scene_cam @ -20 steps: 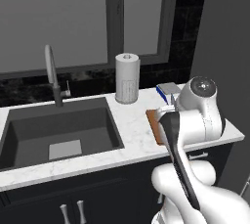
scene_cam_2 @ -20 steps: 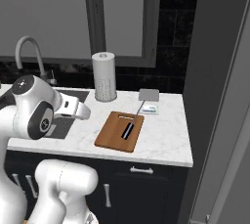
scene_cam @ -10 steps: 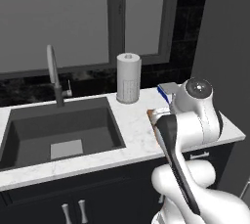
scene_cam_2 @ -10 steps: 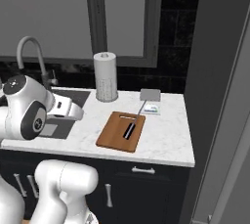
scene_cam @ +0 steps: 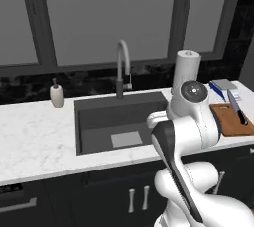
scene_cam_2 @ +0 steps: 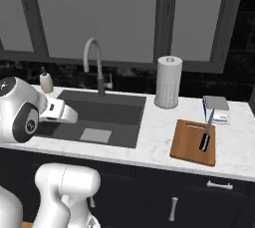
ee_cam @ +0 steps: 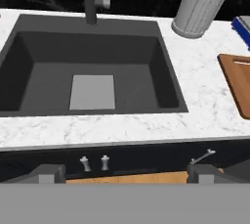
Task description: Pick up the knife from the drawer and place it on the cutting board. Then place the meat from the plate to the cutting board.
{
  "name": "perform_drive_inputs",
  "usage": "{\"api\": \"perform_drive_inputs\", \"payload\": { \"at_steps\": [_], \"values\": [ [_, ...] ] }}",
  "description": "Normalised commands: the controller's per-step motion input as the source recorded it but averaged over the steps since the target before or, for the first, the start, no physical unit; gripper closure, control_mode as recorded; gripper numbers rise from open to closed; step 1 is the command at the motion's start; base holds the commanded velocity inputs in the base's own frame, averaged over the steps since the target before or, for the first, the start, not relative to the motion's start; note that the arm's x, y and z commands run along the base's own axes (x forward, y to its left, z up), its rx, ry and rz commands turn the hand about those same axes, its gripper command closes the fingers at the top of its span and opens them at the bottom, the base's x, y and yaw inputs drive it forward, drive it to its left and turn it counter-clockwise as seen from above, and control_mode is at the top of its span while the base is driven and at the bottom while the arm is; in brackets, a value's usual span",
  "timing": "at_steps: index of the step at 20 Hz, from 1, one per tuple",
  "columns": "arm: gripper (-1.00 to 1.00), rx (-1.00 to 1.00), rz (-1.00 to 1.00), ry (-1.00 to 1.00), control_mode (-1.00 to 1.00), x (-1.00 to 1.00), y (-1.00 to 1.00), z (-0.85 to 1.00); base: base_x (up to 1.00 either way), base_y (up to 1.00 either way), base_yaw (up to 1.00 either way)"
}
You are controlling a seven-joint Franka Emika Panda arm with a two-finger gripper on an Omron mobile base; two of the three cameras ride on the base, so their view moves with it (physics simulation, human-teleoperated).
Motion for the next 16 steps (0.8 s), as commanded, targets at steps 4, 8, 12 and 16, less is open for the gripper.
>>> {"api": "perform_drive_inputs", "payload": {
  "at_steps": [4,8,12,16],
  "values": [
    [-1.0,0.0,0.0,0.0,1.0,0.0,0.0,0.0,-0.08,1.0,0.07],
    [-1.0,0.0,0.0,0.0,1.0,0.0,0.0,0.0,-0.01,1.0,-0.02],
    [-1.0,0.0,0.0,0.0,1.0,0.0,0.0,0.0,-0.09,1.0,0.0],
    [-1.0,0.0,0.0,0.0,1.0,0.0,0.0,0.0,-0.01,1.0,0.0]
  ]
}}
